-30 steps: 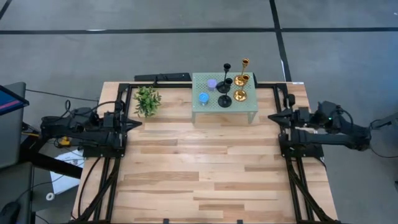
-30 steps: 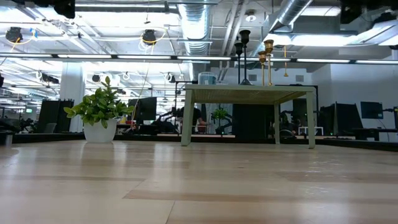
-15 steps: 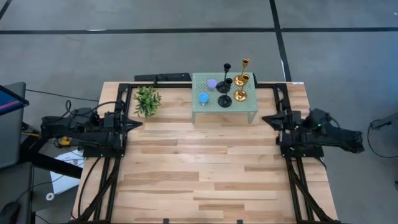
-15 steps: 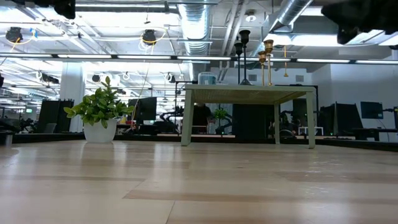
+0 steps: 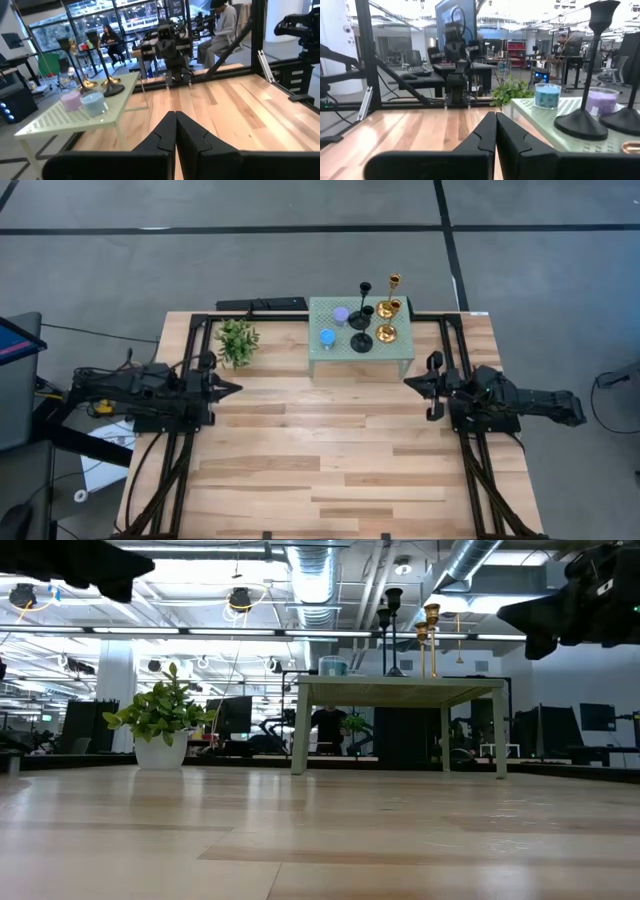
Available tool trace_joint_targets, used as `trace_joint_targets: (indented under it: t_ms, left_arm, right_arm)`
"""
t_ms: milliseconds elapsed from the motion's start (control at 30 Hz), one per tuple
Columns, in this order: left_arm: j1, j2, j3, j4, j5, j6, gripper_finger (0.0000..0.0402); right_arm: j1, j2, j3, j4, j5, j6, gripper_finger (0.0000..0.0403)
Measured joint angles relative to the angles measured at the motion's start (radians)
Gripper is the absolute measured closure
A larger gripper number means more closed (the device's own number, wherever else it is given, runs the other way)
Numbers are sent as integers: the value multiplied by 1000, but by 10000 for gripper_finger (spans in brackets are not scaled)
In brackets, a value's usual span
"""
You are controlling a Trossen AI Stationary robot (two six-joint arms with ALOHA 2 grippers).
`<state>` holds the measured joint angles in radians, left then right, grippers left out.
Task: Pick & Place candle stick holders
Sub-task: Return to Home Position
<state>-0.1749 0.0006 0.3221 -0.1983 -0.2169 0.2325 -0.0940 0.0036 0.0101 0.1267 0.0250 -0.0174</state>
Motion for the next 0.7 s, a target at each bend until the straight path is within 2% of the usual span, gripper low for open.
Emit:
trace_joint_targets:
  t_ms: [133,300,700]
  left_arm:
    - [0,0,-39,28,1,-29,396]
    - [0,0,-83,55,0,-32,397]
    - [0,0,-202,115,-1,-72,396]
  right_arm:
    - [0,0,0,-5,-10,-6,403]
    - [0,0,0,-64,-84,8,403]
    - [0,0,1,-115,-80,11,403]
